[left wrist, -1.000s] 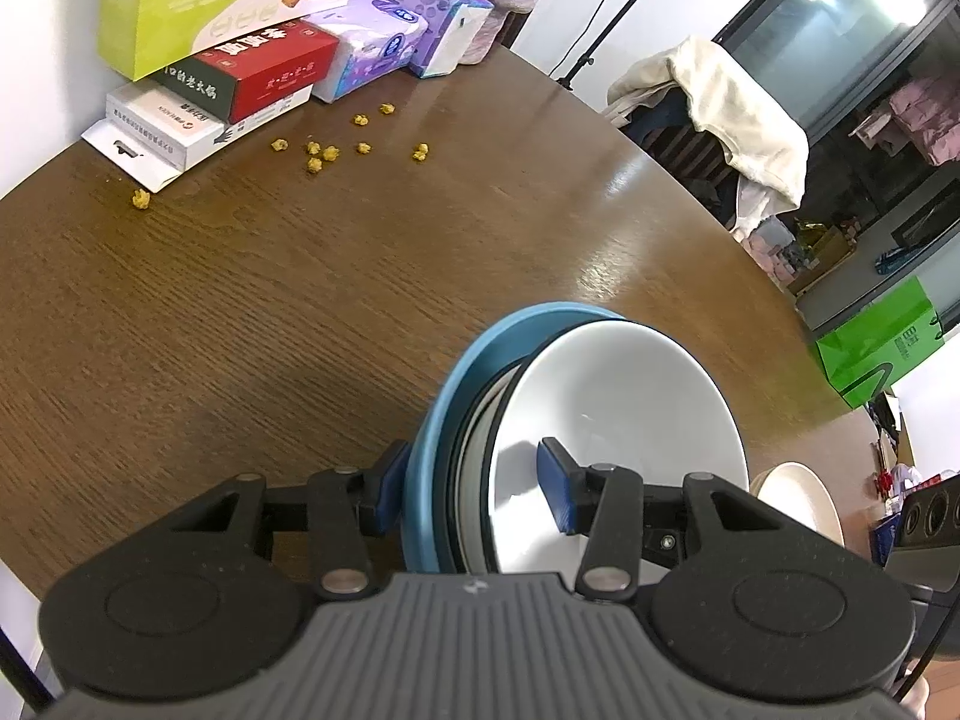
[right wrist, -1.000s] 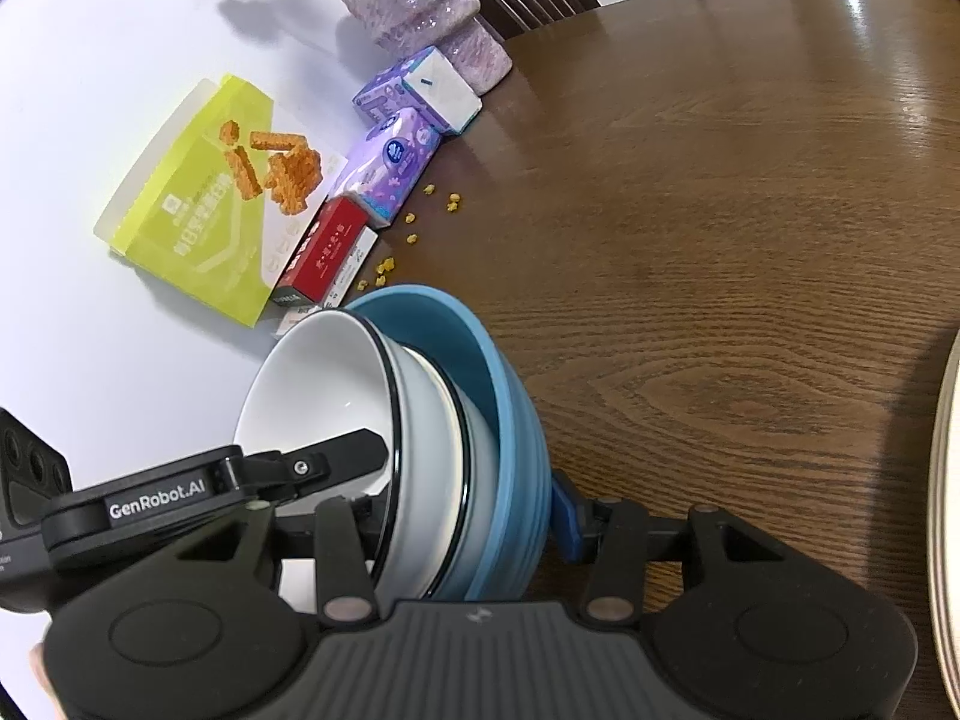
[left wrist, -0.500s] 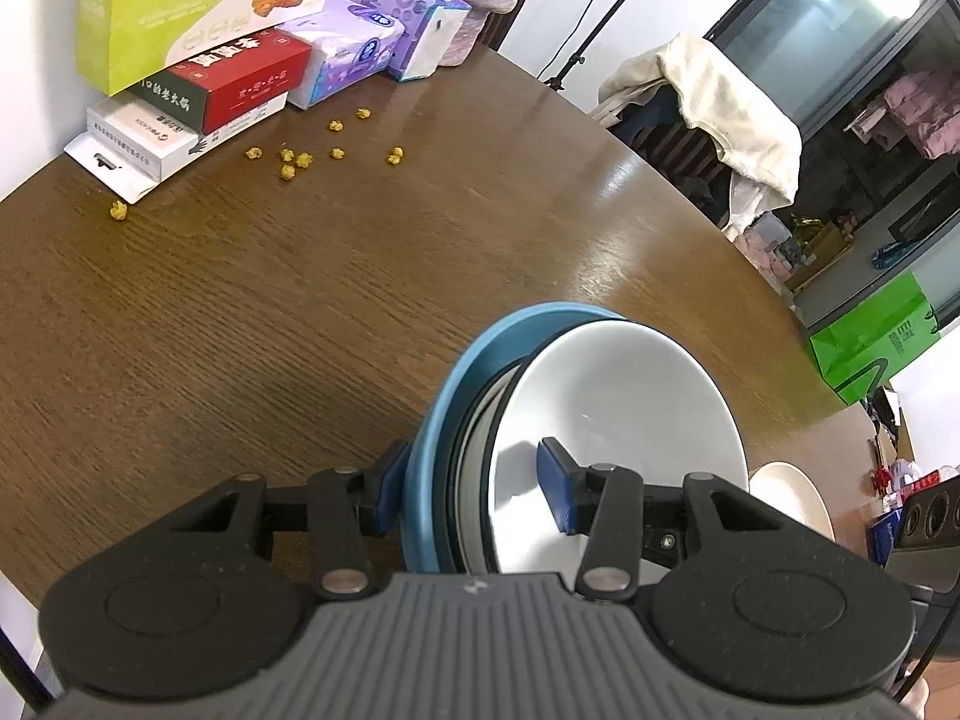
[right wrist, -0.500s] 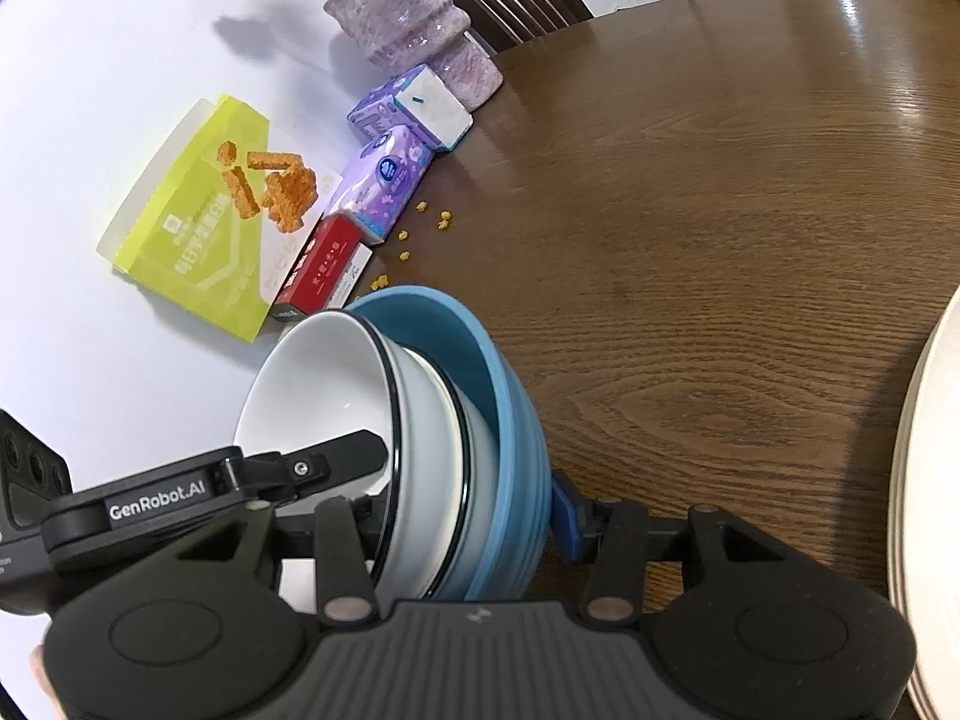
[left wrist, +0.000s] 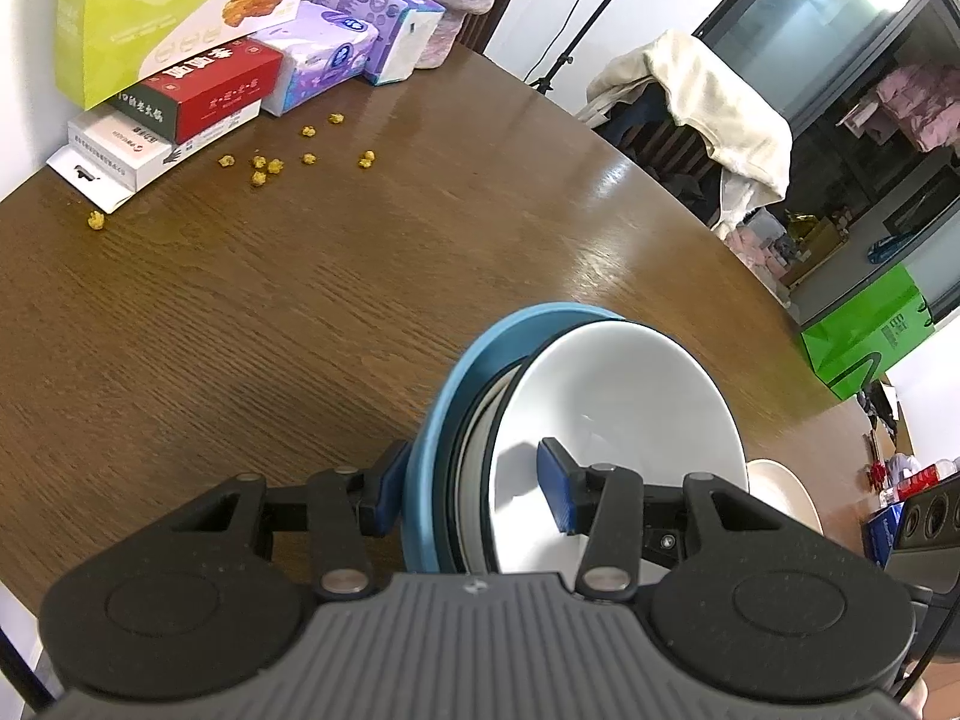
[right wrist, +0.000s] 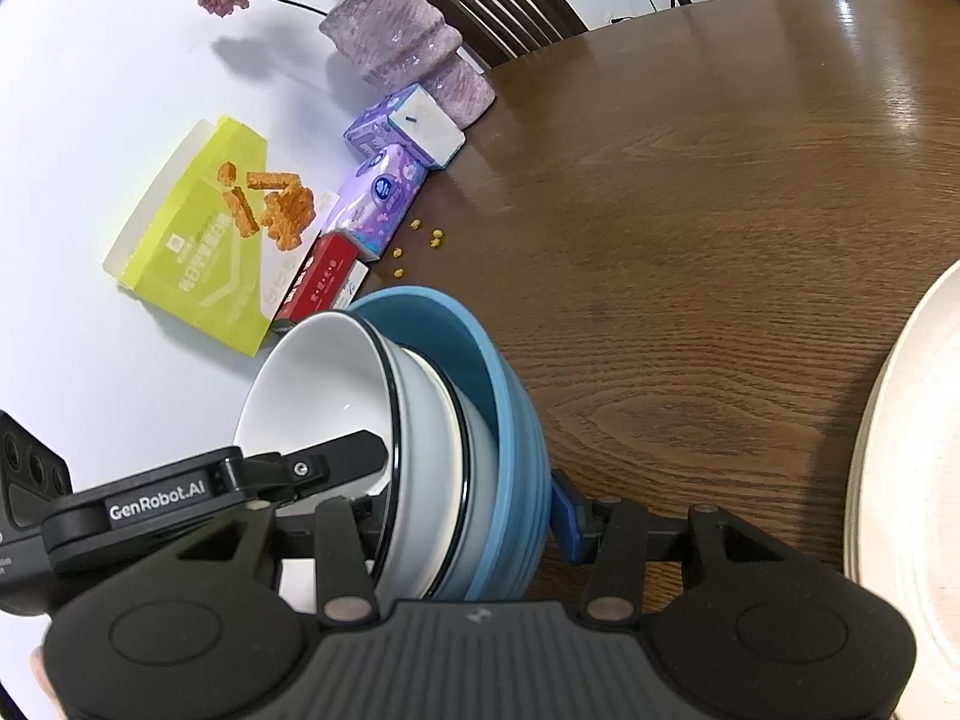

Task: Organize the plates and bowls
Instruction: 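Lift the blue bowl with nested white bowls using both tools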

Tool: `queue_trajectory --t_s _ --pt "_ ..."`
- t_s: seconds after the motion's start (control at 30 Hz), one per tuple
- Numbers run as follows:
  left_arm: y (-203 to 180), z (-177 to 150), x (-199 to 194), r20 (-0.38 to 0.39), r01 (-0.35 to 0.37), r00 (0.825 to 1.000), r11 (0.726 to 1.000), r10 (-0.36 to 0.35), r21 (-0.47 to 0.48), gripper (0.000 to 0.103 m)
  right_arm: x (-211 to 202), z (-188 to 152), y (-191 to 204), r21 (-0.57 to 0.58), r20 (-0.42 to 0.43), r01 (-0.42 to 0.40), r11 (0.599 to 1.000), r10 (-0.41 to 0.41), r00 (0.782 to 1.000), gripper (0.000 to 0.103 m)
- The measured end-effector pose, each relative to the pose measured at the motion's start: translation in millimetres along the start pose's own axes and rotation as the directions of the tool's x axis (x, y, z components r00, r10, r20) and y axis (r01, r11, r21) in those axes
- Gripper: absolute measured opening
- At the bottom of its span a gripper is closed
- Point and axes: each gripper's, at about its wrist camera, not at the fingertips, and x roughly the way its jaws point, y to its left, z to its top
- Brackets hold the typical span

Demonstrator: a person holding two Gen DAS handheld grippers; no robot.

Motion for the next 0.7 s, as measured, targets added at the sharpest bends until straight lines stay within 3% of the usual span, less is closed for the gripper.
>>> queue_trajectory --t_s 0.7 --pt "-28 -3 6 -0.001 0.011 1.000 0.999 -0.011 0.030 0.046 -26 3 -18 0.023 0.029 0.005 1.000 -0.005 1.000 0.045"
